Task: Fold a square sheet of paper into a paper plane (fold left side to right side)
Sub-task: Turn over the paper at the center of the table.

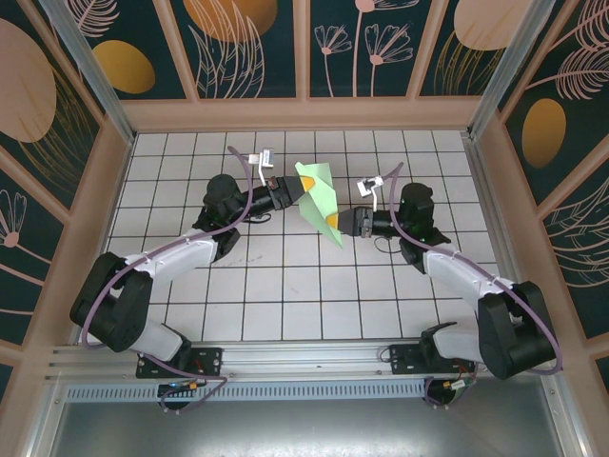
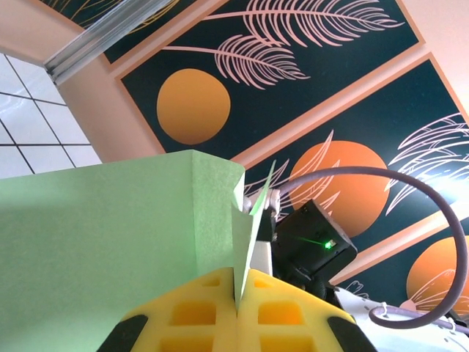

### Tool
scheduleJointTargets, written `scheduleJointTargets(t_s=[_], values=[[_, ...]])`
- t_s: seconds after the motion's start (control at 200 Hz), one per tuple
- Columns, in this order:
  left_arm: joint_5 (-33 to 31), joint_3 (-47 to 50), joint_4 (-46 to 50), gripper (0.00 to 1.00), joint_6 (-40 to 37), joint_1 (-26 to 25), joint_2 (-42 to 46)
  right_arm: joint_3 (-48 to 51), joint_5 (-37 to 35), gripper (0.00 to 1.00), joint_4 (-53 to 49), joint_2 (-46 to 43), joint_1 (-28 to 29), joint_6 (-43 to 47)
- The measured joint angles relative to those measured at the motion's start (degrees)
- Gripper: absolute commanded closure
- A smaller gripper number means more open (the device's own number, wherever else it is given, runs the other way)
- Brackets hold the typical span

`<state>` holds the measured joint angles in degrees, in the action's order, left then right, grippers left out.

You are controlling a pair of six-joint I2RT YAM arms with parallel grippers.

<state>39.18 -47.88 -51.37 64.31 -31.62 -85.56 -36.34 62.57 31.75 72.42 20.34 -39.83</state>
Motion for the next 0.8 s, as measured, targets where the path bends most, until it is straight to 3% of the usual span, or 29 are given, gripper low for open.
scheduleJointTargets(t_s=[0.155,0.43,0.47,0.535,0.656,0.796], values=[[0.02,0.00,-0.39,1.00,0.31,0.00,-0.22,-1.84,0.13,0.54,-0.09,0.00,-0.63,0.26],[0.02,0.02,-0.74,0.98,0.33,0.00,-1.09,-2.03,-0.22,0.79,-3.17,-0.79,-1.51,2.14],[0.02,0.02,-0.76,0.91,0.35,0.00,-1.29,-2.19,-0.52,0.82,-3.98,-1.05,-1.51,2.75],[0.00,0.02,-0.68,0.70,0.02,0.00,-1.57,-2.69,-1.29,0.84,-6.19,-1.51,-1.51,3.98],[-0.59,0.02,1.77,0.53,-1.64,0.00,-1.49,-4.59,-3.74,0.88,-12.24,-2.45,-1.53,7.48],[-4.70,-0.11,13.42,0.30,-8.90,0.00,1.53,-7.82,-9.77,0.89,-22.82,-3.58,-1.51,13.81]])
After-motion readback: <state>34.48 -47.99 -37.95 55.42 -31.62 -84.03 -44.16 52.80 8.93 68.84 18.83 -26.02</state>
